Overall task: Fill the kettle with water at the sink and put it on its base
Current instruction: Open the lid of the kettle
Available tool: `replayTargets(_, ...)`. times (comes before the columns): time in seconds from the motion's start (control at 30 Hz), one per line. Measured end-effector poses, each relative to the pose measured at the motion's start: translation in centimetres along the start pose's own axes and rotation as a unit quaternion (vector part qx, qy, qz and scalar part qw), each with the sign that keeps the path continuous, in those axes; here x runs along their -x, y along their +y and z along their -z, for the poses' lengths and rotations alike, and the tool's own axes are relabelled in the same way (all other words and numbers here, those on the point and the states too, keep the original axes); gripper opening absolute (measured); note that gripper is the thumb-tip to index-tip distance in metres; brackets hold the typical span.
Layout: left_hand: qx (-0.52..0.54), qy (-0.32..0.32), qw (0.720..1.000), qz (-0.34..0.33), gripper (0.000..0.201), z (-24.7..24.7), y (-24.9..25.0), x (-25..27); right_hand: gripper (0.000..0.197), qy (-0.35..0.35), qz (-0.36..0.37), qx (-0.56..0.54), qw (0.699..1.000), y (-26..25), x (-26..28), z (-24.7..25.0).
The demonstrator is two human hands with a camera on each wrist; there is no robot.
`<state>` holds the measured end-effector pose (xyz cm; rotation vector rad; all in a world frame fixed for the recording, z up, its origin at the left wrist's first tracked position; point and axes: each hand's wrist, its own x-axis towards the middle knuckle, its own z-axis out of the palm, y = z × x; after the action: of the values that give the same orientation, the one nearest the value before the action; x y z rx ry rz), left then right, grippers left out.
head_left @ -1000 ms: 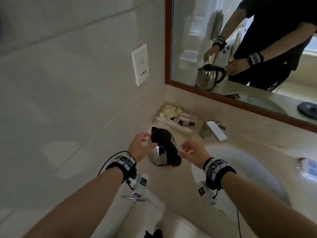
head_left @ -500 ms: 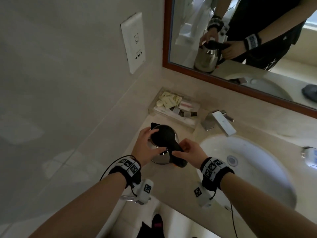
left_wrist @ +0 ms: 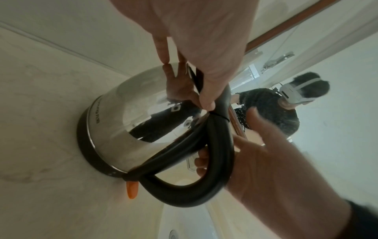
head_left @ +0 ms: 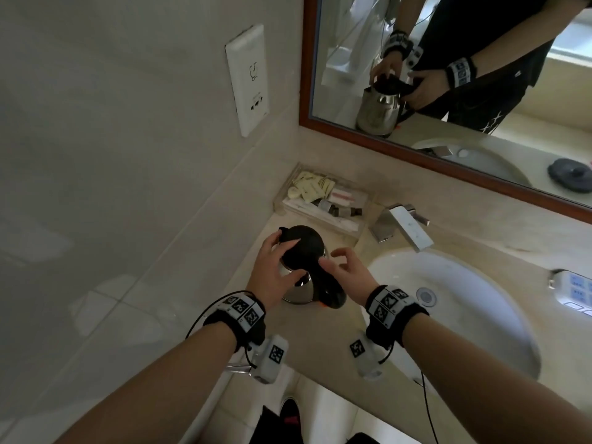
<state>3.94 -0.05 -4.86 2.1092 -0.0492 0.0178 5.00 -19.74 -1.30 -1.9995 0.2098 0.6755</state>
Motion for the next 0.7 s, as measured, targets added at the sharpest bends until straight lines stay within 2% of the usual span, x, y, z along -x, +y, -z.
replayTargets(0.07, -0.011, 0.0, 1.0, -0.021, 0.063, 0.2, 0.6, 0.2, 0.076, 0.001, -0.035, -0.016, 0.999, -1.7, -0.3, 0.2)
replayTargets(0.17, -0.01, -0.009, 0.999, -0.051, 0.061, 0.6, 1.5, 0.7, 0.088, -0.028, -0.082, 0.004, 0.996, -4.0, -0.1, 0.9)
replayTargets(0.3, -0.007, -0.028, 0.996, -0.087, 0.058, 0.9, 2.3, 1.0, 0.103, -0.049, -0.101, 0.034, 0.993, -5.2, 0.3, 1.3)
replayTargets(0.5, 0.024, -0.031, 0.995, -0.093, 0.051, 1.3, 3.2, 1.5, 0.09, -0.041, -0.126, 0.014, 0.991, -5.3, 0.8, 0.6)
replayTargets(0.7, 0.025, -0.06, 0.993, -0.095, 0.044, 1.8, 2.9, 1.1, 0.096, -0.086, -0.159, 0.008, 0.984, -5.2, 0.8, 0.8)
